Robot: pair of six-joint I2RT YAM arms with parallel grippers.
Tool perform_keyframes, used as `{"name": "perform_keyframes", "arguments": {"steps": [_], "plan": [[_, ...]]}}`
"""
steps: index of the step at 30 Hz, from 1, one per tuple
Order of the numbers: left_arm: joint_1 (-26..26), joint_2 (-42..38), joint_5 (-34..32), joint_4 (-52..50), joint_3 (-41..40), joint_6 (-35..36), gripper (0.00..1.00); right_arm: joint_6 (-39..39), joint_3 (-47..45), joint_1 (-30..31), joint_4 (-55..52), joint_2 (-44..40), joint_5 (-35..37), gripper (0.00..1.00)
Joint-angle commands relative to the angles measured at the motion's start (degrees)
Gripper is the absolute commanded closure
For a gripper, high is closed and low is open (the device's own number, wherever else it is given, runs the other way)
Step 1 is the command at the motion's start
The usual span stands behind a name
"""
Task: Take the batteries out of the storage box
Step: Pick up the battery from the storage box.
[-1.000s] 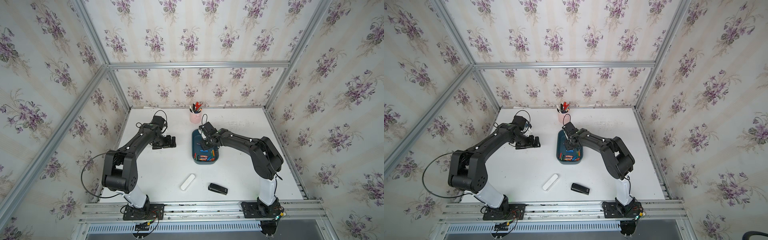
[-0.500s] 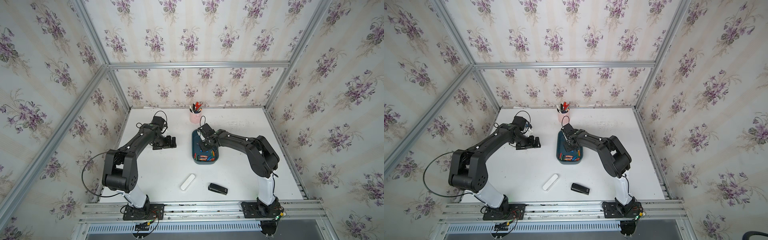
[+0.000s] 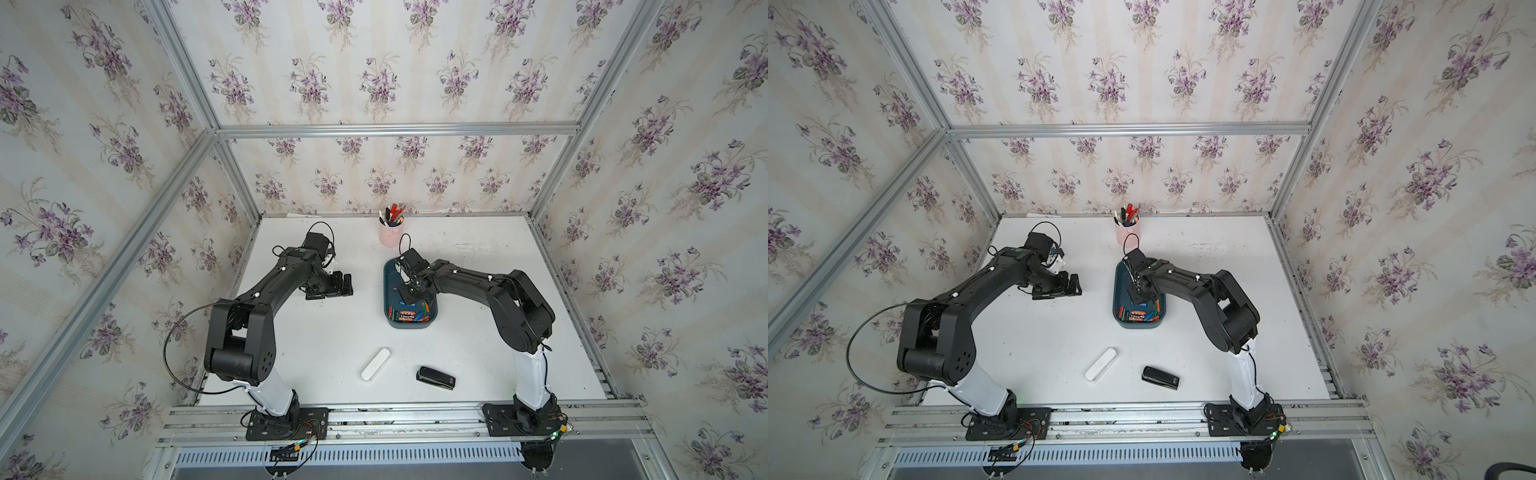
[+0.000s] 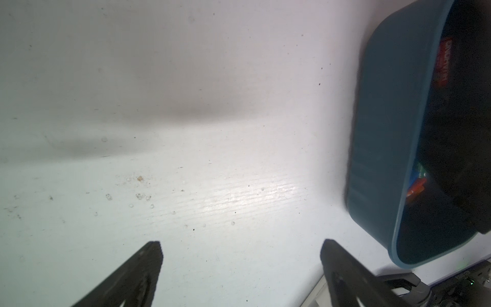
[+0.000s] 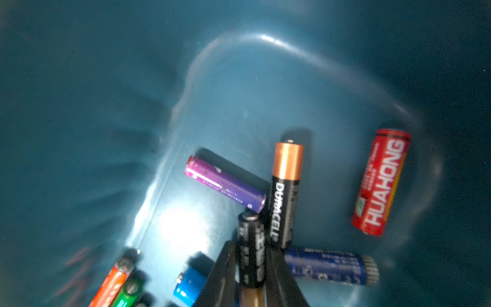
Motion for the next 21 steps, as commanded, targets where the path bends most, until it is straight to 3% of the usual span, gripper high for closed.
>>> {"name": "perform_keyframes", "arguments": {"steps": [1, 7, 21], "plan": [[0.0, -0.3, 0.7, -0.5, 0.3, 0.9, 0.03, -0.5, 0.3, 0.0, -0.4, 0.5, 0.1, 0.77], [-0.1, -0.6, -0.1, -1.4, 1.1, 1.3, 0.05, 0.1, 0.7, 0.0, -0.7, -0.6, -0.1, 0.83], [-3.6, 0.0, -5.1, -5.2, 6.7, 1.9, 0.05, 5.4, 3.2, -1.5, -4.7, -7.6, 1.1, 0.84]]}}
